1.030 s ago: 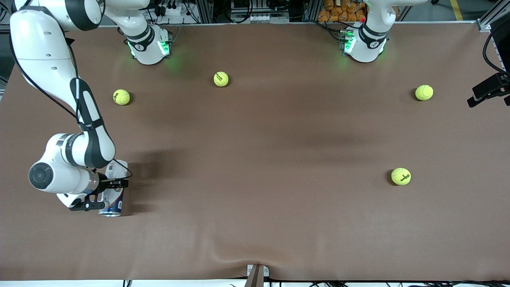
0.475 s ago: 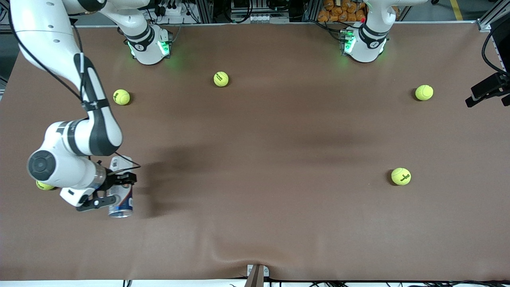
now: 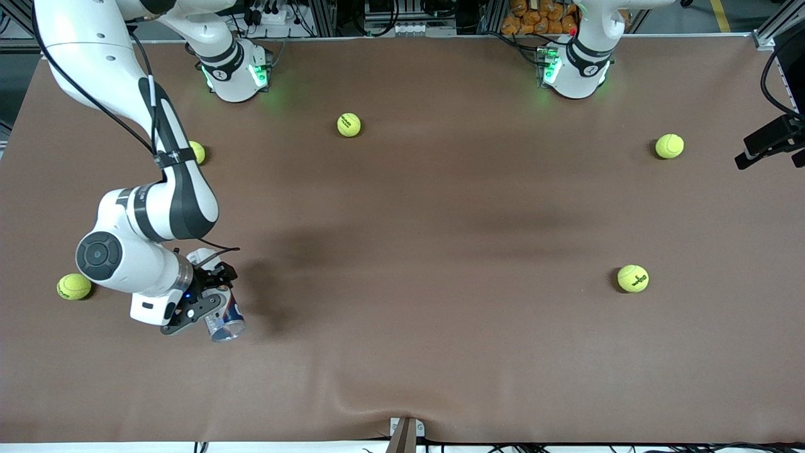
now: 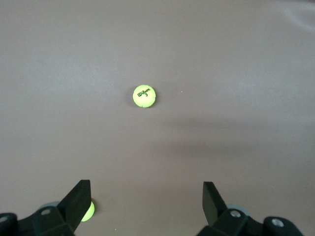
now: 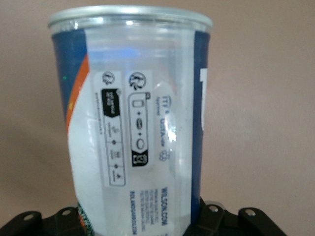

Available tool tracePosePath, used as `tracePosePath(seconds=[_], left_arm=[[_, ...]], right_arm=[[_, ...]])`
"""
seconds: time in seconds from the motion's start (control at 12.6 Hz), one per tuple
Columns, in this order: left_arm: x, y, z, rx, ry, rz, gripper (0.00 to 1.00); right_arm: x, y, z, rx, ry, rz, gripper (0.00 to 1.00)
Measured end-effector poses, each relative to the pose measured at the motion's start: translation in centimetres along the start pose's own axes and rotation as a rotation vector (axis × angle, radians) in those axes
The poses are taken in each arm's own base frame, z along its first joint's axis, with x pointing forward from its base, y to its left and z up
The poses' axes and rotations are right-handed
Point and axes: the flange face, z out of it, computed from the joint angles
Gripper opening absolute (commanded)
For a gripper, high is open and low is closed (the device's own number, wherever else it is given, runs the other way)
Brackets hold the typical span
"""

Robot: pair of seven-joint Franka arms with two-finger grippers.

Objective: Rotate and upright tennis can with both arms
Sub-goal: 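Carry the can with the right gripper to the table center and lower it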

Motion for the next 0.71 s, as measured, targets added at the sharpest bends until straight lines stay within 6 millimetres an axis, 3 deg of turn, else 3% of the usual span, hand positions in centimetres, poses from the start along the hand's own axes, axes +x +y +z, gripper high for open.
tracePosePath(seconds=[0.32,0.48,0.71], left_arm=[[0.0,0.0,0.0,0.0,-0.001,-0.001,1.0],[0.0,-0.1,0.1,0.0,-0.001,-0.001,1.0],[0.1,-0.1,0.2,0.0,-0.004,-0.002,1.0]], right_arm=[[1.5,-2.2,-0.8,-0.011,0.023,-0.236,0.67],[3.3,-6.1,-1.6,-0.019,0.035,-0.365,0.68],[6.3,-15.0,-2.0,-0.022,0.043,-0.557,0.69]])
